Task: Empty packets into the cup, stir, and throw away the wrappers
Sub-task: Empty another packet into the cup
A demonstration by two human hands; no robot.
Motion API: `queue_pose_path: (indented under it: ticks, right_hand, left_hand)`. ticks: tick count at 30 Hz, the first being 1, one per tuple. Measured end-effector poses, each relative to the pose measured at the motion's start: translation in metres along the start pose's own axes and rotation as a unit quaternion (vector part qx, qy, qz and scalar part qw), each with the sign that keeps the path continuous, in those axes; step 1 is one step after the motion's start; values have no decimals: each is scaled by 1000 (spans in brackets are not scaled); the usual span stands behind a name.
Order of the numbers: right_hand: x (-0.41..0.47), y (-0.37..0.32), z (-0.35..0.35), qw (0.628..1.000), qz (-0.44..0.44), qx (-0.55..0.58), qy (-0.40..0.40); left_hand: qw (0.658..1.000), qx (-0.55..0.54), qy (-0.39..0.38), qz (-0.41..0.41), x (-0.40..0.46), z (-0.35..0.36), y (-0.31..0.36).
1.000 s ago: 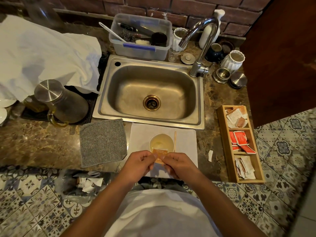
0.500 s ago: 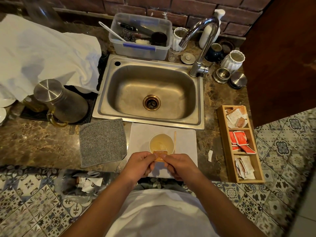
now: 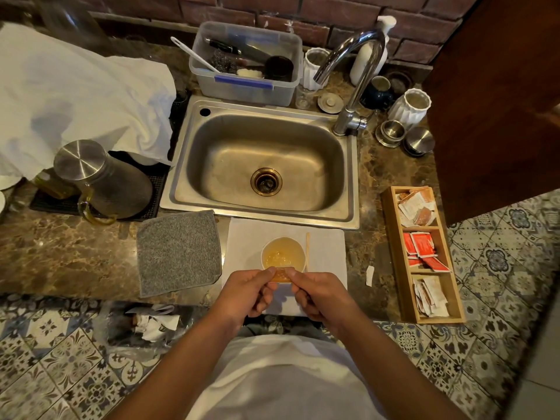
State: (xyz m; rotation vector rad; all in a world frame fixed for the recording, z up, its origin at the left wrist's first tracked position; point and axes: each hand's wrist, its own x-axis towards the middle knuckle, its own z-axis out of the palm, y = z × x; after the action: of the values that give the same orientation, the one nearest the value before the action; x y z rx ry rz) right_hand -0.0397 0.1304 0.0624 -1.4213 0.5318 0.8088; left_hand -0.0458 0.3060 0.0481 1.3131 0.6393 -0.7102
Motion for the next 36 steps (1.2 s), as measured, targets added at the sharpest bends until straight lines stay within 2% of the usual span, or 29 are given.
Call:
queue_pose_path:
  ticks: [8, 14, 24, 26, 29, 33, 36]
  right_hand:
    - [4, 0, 1, 999, 13, 26, 23]
    - [5, 1, 5, 995, -15, 56, 79]
    - [4, -2, 5, 996, -5, 28, 86]
    - [6, -1, 5, 994, -31, -10, 100]
    - [9, 4, 6, 974, -100, -138, 149]
    - [8, 6, 6, 980, -113, -97, 131]
    - [8, 8, 4, 948, -163, -213, 171]
  left_hand:
    - [1000, 5, 0, 9, -4, 4, 3]
    - [1000, -2, -12, 8, -6, 9, 4]
    - [1000, 5, -18, 19, -5, 8, 2]
    - [1000, -3, -14, 16, -5, 7, 2]
    - [1000, -1, -7, 17, -5, 7, 3]
    - [1000, 7, -9, 17, -5, 6, 3]
    - [1000, 13, -12, 14, -4, 8, 2]
